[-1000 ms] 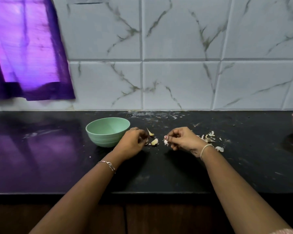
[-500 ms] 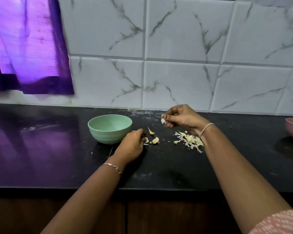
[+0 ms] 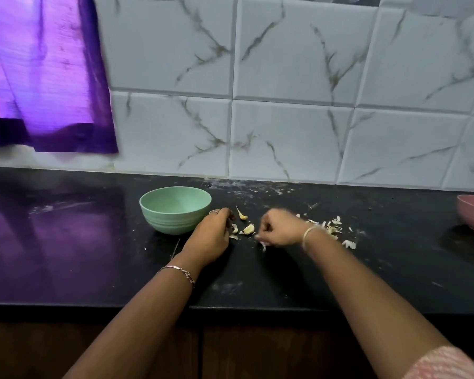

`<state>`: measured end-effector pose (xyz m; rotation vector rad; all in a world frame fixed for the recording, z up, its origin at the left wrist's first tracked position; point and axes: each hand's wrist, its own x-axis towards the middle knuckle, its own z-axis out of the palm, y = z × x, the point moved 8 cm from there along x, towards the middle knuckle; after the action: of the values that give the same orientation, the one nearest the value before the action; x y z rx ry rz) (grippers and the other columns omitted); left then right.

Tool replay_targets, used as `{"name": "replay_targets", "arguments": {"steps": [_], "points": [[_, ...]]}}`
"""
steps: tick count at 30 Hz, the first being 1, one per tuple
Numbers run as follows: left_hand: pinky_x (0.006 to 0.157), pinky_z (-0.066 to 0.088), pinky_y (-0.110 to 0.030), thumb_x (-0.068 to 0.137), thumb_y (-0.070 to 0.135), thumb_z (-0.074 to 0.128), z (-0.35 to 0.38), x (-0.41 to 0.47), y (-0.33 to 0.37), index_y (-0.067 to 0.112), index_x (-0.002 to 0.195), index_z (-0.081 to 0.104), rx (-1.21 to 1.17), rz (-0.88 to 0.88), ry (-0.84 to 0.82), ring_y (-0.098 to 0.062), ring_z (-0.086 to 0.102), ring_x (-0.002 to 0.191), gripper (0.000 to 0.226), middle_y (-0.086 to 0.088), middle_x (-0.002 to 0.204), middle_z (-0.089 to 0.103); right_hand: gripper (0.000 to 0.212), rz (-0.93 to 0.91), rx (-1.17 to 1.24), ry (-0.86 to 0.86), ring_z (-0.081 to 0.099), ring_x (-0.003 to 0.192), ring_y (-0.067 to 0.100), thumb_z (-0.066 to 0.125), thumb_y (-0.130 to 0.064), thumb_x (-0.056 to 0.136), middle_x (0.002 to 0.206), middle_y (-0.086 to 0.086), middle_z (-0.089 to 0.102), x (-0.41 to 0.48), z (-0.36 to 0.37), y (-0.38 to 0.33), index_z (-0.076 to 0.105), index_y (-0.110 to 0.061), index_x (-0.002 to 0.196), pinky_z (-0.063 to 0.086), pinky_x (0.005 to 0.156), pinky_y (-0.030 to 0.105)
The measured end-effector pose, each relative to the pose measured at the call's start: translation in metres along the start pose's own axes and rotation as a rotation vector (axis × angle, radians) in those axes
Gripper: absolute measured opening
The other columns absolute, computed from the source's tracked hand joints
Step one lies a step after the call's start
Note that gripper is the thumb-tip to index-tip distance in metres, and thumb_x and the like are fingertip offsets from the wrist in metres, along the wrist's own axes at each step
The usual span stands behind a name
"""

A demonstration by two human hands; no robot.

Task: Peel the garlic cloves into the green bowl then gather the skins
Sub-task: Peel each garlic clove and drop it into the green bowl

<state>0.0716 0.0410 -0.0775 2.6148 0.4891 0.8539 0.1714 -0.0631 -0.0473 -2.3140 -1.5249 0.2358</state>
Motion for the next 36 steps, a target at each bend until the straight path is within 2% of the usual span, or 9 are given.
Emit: {"name": "replay_targets", "arguments": {"steps": [2,5,8,12,14,18,23,27,36], "points": [[0.089,0.046,-0.035,0.085,0.000,0.047,0.000,-0.001,0.000,0.012,0.114,0.054,-0.024,-0.014,-0.010,-0.022,0.058,0.099,0.032,-0.004,0.102,0.064,0.016,0.015,-0.061,-0.072,0.069,0.083,0.012,0.067,-0.017,0.090,0.084,0.006,0.075,0.000,0.015,0.006,0.073,-0.007,0.078,0.054,0.080,0.025],[0.087,0.049,-0.039,0.085,0.003,0.047,-0.001,-0.003,0.000,0.015,0.112,0.053,-0.068,-0.018,-0.026,-0.022,0.062,0.096,0.030,-0.001,0.098,0.069,0.014,-0.033,0.156,0.023,0.056,0.054,-0.002,0.068,-0.018,0.090,0.070,-0.002,0.068,0.000,-0.022,-0.003,0.067,-0.010,0.078,0.044,0.053,0.013],[0.087,0.052,-0.033,0.083,-0.004,0.043,0.003,-0.005,0.005,0.022,0.106,0.052,-0.270,-0.019,-0.084,-0.012,0.067,0.088,0.036,0.008,0.088,0.073,0.012,-0.085,0.592,0.117,0.049,0.049,0.004,0.067,-0.012,0.089,0.066,0.002,0.064,0.000,-0.044,-0.005,0.064,-0.004,0.081,0.038,0.048,0.016],[0.083,0.050,-0.020,0.082,-0.013,0.037,0.004,-0.005,0.009,0.019,0.105,0.053,-0.464,-0.039,-0.092,-0.009,0.068,0.085,0.043,0.002,0.088,0.075,0.020,-0.022,0.121,-0.164,0.054,0.054,0.003,0.070,-0.017,0.089,0.068,0.004,0.067,-0.001,0.018,0.013,0.064,-0.014,0.070,0.043,0.056,0.016],[0.078,0.044,-0.012,0.083,-0.012,0.038,0.003,-0.005,0.011,0.019,0.105,0.051,-0.433,-0.033,-0.091,-0.008,0.066,0.086,0.040,0.003,0.090,0.074,0.018,-0.040,0.101,-0.174,0.055,0.057,0.007,0.071,-0.019,0.088,0.069,0.003,0.067,0.002,0.007,0.011,0.063,-0.017,0.071,0.043,0.056,0.018],[0.079,0.041,-0.013,0.087,-0.005,0.040,0.009,-0.004,0.009,0.024,0.107,0.048,-0.366,-0.036,-0.157,-0.006,0.061,0.093,0.036,0.008,0.096,0.072,0.011,-0.095,0.541,0.039,0.055,0.056,0.009,0.071,-0.016,0.086,0.069,0.003,0.068,0.002,-0.044,-0.001,0.065,-0.011,0.078,0.042,0.051,0.017],[0.086,0.046,-0.017,0.085,-0.005,0.048,0.008,-0.004,0.009,0.023,0.111,0.053,-0.382,-0.037,-0.120,-0.006,0.065,0.098,0.038,0.004,0.102,0.072,0.016,-0.037,0.132,-0.157,0.059,0.067,0.014,0.070,-0.011,0.087,0.078,0.013,0.070,0.006,0.021,0.015,0.066,-0.015,0.072,0.046,0.059,0.020],[0.071,0.047,-0.011,0.077,-0.006,0.062,-0.003,-0.005,0.012,0.020,0.102,0.058,-0.352,-0.001,-0.015,-0.002,0.066,0.079,0.037,0.006,0.080,0.073,0.017,-0.055,0.396,0.052,0.051,0.047,0.006,0.067,-0.017,0.091,0.062,0.000,0.064,0.005,-0.008,0.010,0.063,-0.014,0.075,0.042,0.049,0.022],[0.071,0.043,-0.004,0.078,0.004,0.068,0.006,0.003,0.019,0.017,0.091,0.070,-0.273,0.017,-0.056,0.000,0.063,0.077,0.018,0.007,0.087,0.070,0.008,0.091,0.954,0.657,0.056,0.047,0.001,0.061,-0.011,0.094,0.075,0.006,0.066,-0.018,-0.039,0.074,0.063,-0.006,0.089,0.044,0.048,0.011]]}}
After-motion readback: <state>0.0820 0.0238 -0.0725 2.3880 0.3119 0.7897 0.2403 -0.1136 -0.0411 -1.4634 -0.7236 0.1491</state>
